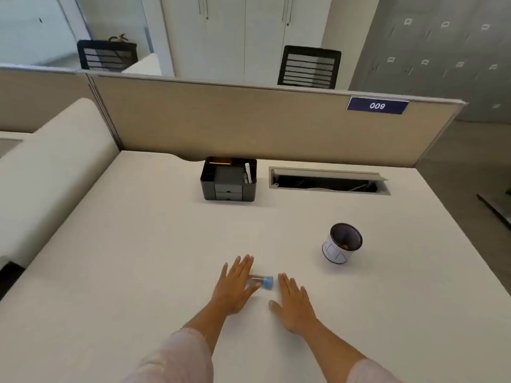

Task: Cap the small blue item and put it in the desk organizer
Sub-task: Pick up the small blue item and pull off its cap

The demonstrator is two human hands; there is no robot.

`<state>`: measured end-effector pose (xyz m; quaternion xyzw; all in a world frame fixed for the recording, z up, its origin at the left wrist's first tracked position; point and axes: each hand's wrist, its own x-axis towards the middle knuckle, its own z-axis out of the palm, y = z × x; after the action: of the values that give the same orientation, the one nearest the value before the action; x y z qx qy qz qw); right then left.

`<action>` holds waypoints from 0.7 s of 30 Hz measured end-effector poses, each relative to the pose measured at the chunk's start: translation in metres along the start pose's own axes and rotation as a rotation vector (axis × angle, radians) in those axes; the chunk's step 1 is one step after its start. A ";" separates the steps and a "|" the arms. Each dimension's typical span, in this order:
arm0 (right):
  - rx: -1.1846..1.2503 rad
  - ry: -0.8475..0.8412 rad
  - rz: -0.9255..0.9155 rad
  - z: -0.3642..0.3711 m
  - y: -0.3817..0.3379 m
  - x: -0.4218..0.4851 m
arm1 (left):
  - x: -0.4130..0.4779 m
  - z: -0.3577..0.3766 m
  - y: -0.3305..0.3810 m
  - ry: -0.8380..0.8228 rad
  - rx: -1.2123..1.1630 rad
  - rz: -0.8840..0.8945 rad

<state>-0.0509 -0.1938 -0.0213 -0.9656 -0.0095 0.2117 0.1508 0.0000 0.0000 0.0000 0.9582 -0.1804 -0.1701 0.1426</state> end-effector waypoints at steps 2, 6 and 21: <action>-0.042 -0.020 0.004 0.006 0.004 -0.002 | 0.000 0.006 -0.001 -0.008 0.043 -0.006; -0.078 -0.031 0.008 0.015 0.007 -0.004 | -0.004 0.020 -0.001 -0.021 0.088 -0.030; 0.340 0.022 0.045 -0.004 -0.002 -0.007 | 0.015 0.016 0.003 0.157 0.031 0.094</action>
<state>-0.0556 -0.1934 -0.0142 -0.9284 0.0497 0.2030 0.3071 0.0065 -0.0118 -0.0176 0.9611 -0.2163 -0.0848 0.1494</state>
